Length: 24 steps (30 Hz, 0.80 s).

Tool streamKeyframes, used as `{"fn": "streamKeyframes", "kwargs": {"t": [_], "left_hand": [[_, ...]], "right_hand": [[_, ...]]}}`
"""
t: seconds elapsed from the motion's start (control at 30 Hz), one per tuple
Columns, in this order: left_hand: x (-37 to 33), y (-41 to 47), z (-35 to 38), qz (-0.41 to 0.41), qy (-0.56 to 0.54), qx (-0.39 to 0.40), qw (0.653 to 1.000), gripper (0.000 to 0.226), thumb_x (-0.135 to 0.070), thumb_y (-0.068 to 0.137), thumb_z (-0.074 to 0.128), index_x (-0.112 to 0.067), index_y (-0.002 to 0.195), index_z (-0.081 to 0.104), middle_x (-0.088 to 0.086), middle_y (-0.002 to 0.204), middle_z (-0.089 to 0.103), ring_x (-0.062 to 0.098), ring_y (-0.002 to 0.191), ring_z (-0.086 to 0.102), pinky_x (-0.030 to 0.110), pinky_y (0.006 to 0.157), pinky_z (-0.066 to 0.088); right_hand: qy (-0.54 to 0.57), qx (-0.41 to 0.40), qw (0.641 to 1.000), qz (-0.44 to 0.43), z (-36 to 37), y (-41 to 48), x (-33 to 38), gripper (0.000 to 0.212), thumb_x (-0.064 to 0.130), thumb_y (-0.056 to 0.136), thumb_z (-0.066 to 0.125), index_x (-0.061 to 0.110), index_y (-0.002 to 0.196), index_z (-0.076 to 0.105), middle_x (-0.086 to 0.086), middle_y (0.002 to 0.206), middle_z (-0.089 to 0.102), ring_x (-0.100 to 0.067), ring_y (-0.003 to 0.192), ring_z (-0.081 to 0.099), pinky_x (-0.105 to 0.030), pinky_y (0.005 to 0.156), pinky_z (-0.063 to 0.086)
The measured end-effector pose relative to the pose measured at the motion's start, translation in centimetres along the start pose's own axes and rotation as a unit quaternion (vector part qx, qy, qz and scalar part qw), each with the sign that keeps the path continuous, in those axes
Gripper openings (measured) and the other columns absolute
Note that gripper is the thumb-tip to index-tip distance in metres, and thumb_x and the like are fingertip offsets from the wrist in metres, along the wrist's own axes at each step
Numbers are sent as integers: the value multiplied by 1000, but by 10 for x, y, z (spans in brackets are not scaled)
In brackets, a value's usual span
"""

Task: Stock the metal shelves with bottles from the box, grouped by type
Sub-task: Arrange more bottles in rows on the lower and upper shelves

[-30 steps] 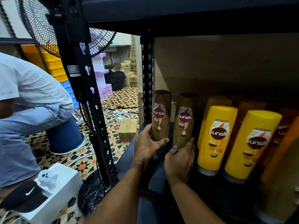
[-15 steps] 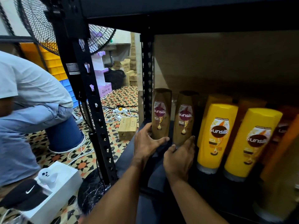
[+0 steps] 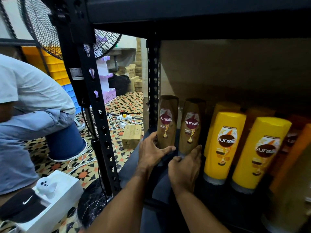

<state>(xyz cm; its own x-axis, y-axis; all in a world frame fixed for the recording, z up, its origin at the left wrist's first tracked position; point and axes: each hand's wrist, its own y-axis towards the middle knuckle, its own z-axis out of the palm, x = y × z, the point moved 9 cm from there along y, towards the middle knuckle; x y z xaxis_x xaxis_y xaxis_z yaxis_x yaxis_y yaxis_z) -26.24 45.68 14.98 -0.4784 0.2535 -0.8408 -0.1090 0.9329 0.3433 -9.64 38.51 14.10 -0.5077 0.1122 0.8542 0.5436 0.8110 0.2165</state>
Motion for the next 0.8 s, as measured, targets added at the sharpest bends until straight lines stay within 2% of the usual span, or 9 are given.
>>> {"fn": "streamKeyframes", "kwargs": {"t": [0.13,0.23,0.3,0.4,0.57,0.67,0.8], "left_hand": [[-1,-13,-5,-11,33,0,999,94,-41,59,97,-20,140,55,-6,127,69,7,115,63,25,101,52],[1,-39,-13,-33,18,-10,999,101,-35,63,97,-17,147,45,-4,132,65,10,122,60,34,108,50],[0,-59,-17,-32,9,-7,999,87,-30,68,95,-20,141,49,-7,126,64,10,120,61,35,105,52],[-15,-91,-20,-23,-25,11,999,61,-19,81,86,-24,133,55,-9,123,65,7,120,62,25,101,53],[-48,-145,-27,-15,-43,20,999,44,-12,87,79,-24,126,62,-12,118,70,0,113,64,22,97,54],[-74,-170,-21,-14,-38,37,998,41,-17,89,77,-25,127,63,-15,119,69,-6,112,62,14,94,50],[-117,-198,8,4,-49,70,996,41,-20,90,78,-26,127,63,-16,122,69,-5,115,62,25,100,50]], "right_hand": [[-11,9,1000,-14,-7,-5,2,89,11,86,64,-2,158,12,-23,161,26,-35,147,30,-45,120,30],[-28,41,999,-20,-16,-18,4,90,13,87,66,0,158,12,-21,162,24,-33,149,27,-41,121,28],[-38,83,995,-33,-20,-35,6,91,16,91,65,7,160,6,-14,165,20,-28,151,23,-37,121,26],[-27,133,988,-68,-34,-63,8,90,18,94,63,16,161,3,-7,166,17,-23,152,20,-35,121,25],[20,162,976,-147,-95,-91,-2,72,6,89,59,30,151,31,5,148,43,-10,136,41,-31,115,36],[25,134,969,-207,-148,-96,-7,61,2,87,56,33,138,43,12,131,49,-2,124,47,-36,104,47],[23,69,970,-231,-223,-86,-22,55,-1,85,56,30,129,49,14,122,49,-4,116,50,-38,97,50]]}}
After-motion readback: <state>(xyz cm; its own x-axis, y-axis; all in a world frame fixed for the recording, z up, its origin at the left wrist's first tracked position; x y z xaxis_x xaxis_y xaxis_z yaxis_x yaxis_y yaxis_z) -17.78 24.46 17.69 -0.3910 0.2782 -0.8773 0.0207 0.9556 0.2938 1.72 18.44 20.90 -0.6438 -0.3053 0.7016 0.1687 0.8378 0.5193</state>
